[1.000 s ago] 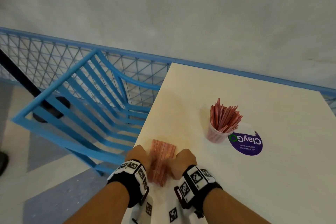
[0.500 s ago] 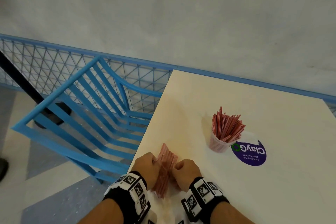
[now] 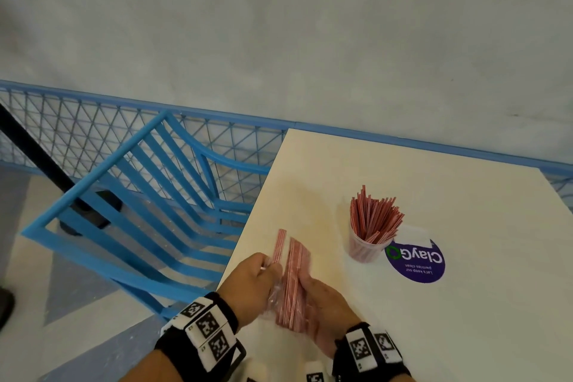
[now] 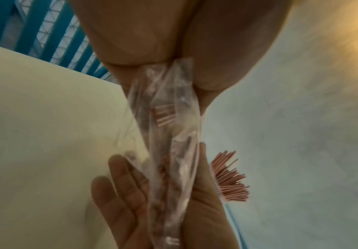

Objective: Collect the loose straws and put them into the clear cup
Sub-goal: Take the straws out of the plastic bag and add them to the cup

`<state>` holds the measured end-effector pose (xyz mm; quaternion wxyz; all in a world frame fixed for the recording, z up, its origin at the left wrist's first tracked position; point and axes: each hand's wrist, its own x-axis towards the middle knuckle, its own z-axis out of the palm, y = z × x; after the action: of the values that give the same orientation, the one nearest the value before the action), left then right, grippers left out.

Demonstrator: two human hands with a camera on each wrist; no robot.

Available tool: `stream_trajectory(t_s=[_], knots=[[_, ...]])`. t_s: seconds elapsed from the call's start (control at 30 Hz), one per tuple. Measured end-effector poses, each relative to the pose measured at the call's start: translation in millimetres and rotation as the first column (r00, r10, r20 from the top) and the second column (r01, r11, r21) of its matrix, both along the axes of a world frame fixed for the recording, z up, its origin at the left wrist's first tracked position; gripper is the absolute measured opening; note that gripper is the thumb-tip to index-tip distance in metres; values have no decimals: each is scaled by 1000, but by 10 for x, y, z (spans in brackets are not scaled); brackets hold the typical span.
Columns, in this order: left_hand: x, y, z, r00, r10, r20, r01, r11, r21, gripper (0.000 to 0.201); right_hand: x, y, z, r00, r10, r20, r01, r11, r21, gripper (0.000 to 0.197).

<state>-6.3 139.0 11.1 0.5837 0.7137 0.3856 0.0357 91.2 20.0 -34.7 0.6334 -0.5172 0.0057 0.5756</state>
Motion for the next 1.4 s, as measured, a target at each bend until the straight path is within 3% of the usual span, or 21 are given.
stream_trajectory(t_s=[0.1,0.2,0.33,0.4,0.43,0.53,0.6,0.67,0.7,0.83,0.93,1.0,1.07,1.13,1.27,1.33,1.4], knots=[[-38,-24,69,998,30,60,-24,994,-107,22,-25,-83,145,996,-33,-82,43,991,124,43],[-72,-62,86,998,5,68,1,996,-88,21,13,-136,272,996,-73,-49,79,988,136,35],[-58,-157,54,1000,23,10,-23,1000,5,23,86,-206,377,993,-56,108,60,998,-28,23],[-23,-237,66,995,97,23,-94,987,-130,25,101,-216,455,952,-13,307,61,987,-148,19],[0,-290,104,989,148,25,-137,957,-256,28,107,-213,495,898,38,439,63,975,-211,20],[47,-399,168,958,286,-12,-244,795,-555,50,47,-236,745,629,272,728,-44,948,-316,25],[64,-427,136,941,339,20,-208,623,-754,71,-57,-248,976,424,434,795,-260,899,-353,19],[63,-426,109,931,364,12,-163,448,-879,89,-138,-284,1116,206,565,799,-419,789,-450,19],[53,-418,114,929,370,-3,-162,399,-903,97,-163,-317,1160,144,593,792,-447,753,-483,22],[8,-443,268,913,403,55,-105,365,-925,102,-161,-460,1291,59,543,837,-302,809,-504,31],[-6,-463,331,902,412,126,-61,412,-909,94,-149,-512,1408,-169,592,788,-251,747,-616,44],[0,-465,354,905,402,141,-37,403,-914,93,-156,-488,1466,-371,626,686,-267,635,-725,47],[16,-467,369,913,385,134,-40,411,-911,91,-182,-457,1482,-506,650,566,-246,521,-818,49],[25,-455,360,925,356,136,-33,430,-902,93,-216,-438,1522,-578,635,512,-227,478,-849,39],[-20,-488,322,931,337,139,-15,417,-909,95,-193,-471,1778,-509,620,597,-272,542,-795,25],[-45,-554,316,926,345,156,11,389,-921,97,-61,-400,1953,-570,569,592,-253,565,-786,22],[-63,-634,334,931,325,164,33,372,-928,102,163,-243,2126,-546,535,645,-237,640,-731,24]])
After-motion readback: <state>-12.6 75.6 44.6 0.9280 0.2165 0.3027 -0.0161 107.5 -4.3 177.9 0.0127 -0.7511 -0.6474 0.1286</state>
